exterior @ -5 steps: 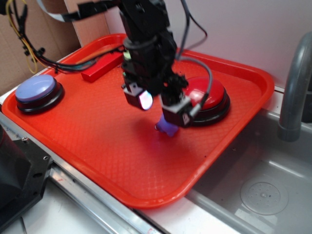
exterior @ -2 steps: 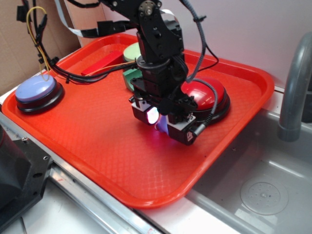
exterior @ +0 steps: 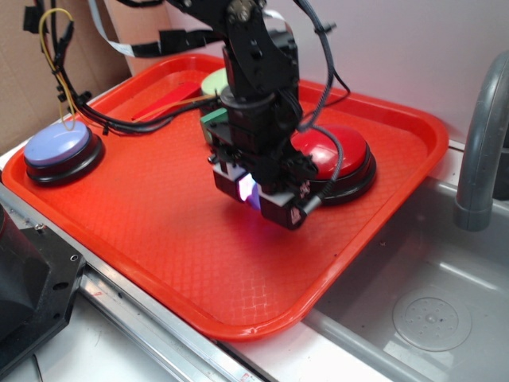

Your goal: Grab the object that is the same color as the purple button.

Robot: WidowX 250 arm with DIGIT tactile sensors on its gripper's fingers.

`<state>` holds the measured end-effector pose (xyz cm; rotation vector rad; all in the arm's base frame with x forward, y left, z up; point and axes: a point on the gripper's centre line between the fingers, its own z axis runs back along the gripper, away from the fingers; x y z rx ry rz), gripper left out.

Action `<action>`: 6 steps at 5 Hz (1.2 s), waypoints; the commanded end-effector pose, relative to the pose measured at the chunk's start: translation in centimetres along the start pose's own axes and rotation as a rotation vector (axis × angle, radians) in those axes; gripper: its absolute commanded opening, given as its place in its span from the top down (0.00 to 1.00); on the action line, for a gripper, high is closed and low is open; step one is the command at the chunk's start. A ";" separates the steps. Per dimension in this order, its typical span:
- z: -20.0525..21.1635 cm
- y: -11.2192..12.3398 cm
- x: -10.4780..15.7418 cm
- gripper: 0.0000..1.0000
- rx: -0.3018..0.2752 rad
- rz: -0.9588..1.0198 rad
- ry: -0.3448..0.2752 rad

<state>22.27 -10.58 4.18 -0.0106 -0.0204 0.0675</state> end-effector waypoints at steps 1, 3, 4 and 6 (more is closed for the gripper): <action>7.7 5.7 -0.8 1.00 -0.016 -0.042 -0.022; 12.0 11.3 -3.6 1.00 0.015 0.036 -0.065; 13.8 13.5 -5.3 1.00 0.023 0.080 -0.060; 13.7 14.6 -5.8 1.00 0.031 0.100 -0.017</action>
